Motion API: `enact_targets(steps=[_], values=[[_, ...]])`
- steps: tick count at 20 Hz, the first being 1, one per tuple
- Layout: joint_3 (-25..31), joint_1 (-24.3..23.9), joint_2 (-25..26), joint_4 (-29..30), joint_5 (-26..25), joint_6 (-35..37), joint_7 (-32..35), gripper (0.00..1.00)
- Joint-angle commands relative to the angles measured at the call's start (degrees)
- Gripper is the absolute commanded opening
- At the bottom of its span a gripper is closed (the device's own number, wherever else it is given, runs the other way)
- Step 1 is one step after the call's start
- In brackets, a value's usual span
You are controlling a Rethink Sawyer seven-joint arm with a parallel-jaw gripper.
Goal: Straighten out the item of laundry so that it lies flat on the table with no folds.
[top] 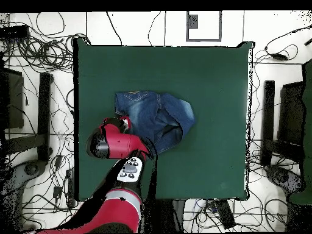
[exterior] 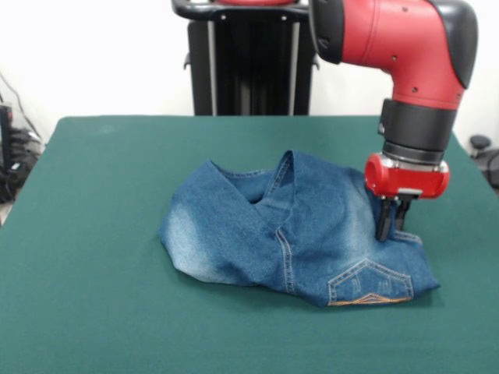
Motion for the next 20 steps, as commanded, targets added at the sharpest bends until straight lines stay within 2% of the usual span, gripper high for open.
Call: enact_targets(steps=[1, 20], values=[[4.69, 0.01, 3.84, 2.03, 2.57, 2.98, 13.22, 0.00], [4.41, 0.26, 4.16, 1.51, 2.71, 3.74, 12.89, 0.00]])
